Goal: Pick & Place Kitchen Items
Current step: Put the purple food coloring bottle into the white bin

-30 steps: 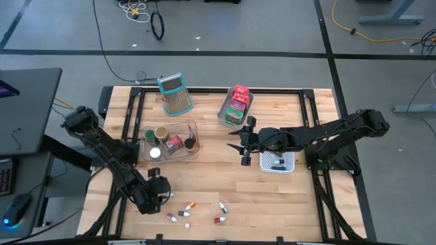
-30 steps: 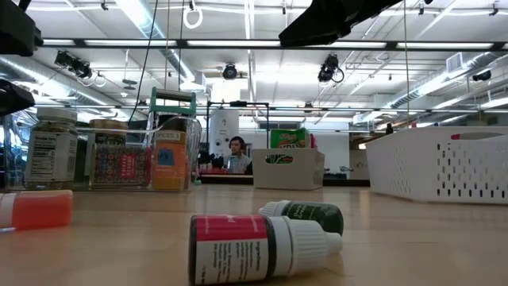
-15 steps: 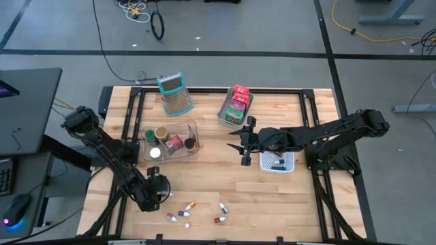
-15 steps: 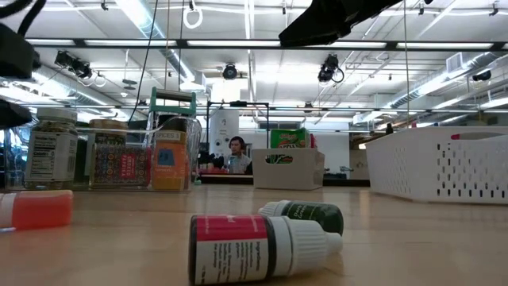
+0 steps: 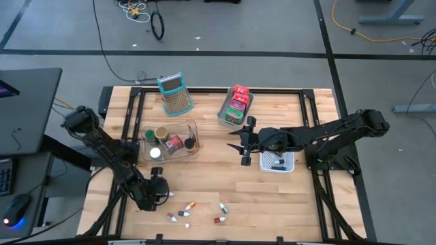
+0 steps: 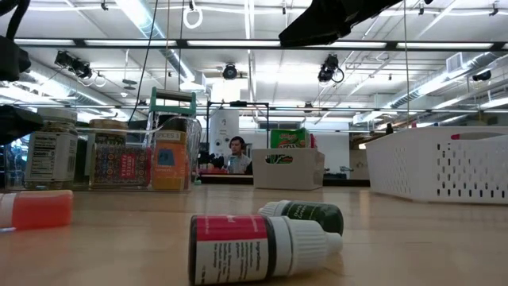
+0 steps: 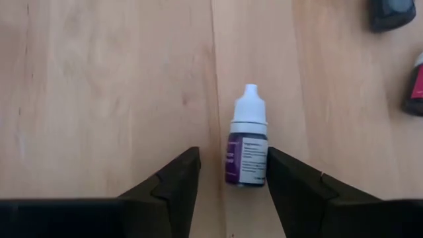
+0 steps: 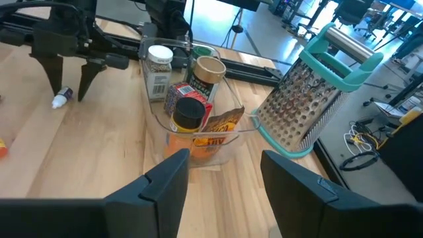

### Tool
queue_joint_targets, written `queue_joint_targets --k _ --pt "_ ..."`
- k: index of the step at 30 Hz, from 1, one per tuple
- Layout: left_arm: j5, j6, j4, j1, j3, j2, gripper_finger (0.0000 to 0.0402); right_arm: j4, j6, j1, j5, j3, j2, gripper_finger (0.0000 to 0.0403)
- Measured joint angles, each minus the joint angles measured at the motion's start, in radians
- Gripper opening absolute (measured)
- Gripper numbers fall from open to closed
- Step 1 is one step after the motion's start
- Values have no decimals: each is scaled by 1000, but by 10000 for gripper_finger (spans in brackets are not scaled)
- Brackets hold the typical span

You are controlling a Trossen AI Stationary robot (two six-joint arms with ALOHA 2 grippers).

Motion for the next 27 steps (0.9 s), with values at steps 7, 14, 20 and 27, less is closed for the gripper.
queue_joint_targets --k 7,14,20,27 --pt "-2 4 -2 1 0 0 128 0 0 0 0 0 0 199" --pt "-195 76 101 12 -2 4 91 1 0 -1 0 0 0 199" --pt "-430 215 206 78 -2 3 94 45 0 -1 0 1 8 199" --pt "-623 645 549 263 -1 2 91 200 -40 -5 -113 1 88 199"
